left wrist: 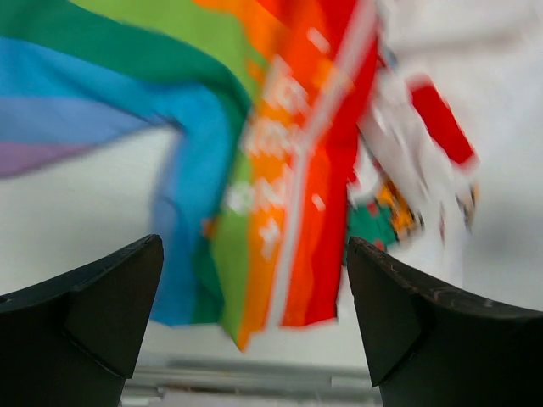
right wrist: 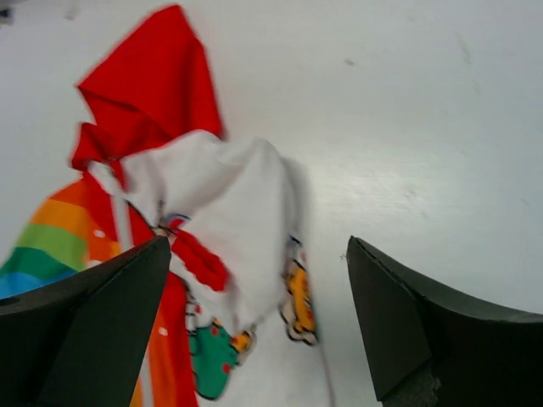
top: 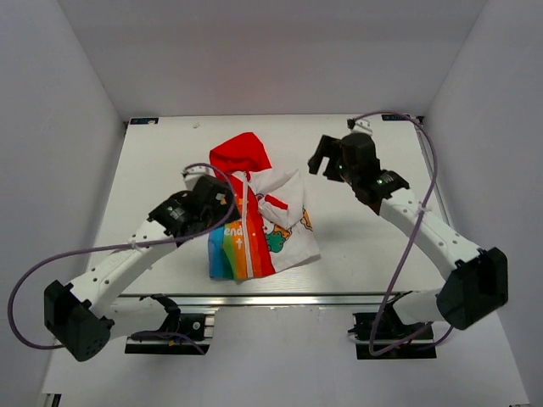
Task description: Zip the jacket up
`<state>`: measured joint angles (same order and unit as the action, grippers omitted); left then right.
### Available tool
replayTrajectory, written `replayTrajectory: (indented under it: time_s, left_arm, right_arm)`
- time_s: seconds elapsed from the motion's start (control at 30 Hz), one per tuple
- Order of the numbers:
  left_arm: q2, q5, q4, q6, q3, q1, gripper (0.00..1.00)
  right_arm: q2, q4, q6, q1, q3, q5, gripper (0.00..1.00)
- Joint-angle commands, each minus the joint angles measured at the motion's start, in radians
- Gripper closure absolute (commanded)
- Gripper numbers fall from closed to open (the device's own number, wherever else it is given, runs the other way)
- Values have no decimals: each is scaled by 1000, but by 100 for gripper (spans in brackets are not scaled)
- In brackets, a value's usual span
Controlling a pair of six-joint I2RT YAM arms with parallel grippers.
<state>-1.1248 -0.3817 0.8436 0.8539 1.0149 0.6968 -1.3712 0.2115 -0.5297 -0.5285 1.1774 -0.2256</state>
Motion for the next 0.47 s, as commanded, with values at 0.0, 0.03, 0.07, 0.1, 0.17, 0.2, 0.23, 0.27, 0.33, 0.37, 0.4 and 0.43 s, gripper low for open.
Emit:
replayTrajectory:
  time_s: [0.0,0.03,0.07,0.1,0.17,0.2,0.23,0.27,0.33,0.37,0.4,0.43]
  left_arm:
    - [39,-10,-56,-108,22,-280,2]
    - [45,3,-61,-111,18,-327,2]
    - [49,9,-58,-105,14,-367,2]
    - [63,18,-60,-102,5,-425,2]
    - [82,32,-80,-104,-13,-453,2]
    - [91,33,-83,-105,-18,-460,2]
    - [102,21,-71,-93,-19,-462,2]
    - [111,23,-67,-96,-21,-464,2]
    - [135,4,-75,-89,-32,-464,2]
    - [146,0,-83,-87,-38,-462,2]
    - [152,-6,-84,-84,-42,-464,2]
    - [166,-9,-84,-81,-48,-464,2]
  right_arm:
    - [99,192,-2,-1,-112,-184,11]
    - [125,198,-16,1,-142,-196,11]
    - [174,198,-32,-2,-174,-208,11]
    - [196,189,-39,1,-238,-212,11]
    - [257,175,-59,-1,-291,-219,11]
    - [274,164,-61,-1,-317,-219,11]
    - [294,131,-62,-1,-364,-221,11]
    - [329,109,-61,-1,-387,-227,11]
    - [362,50,-67,-1,-447,-238,11]
    - [394,36,-72,-1,-461,-241,11]
    - [408,22,-78,-1,-473,-242,11]
    - [438,-12,-70,-1,-495,-236,11]
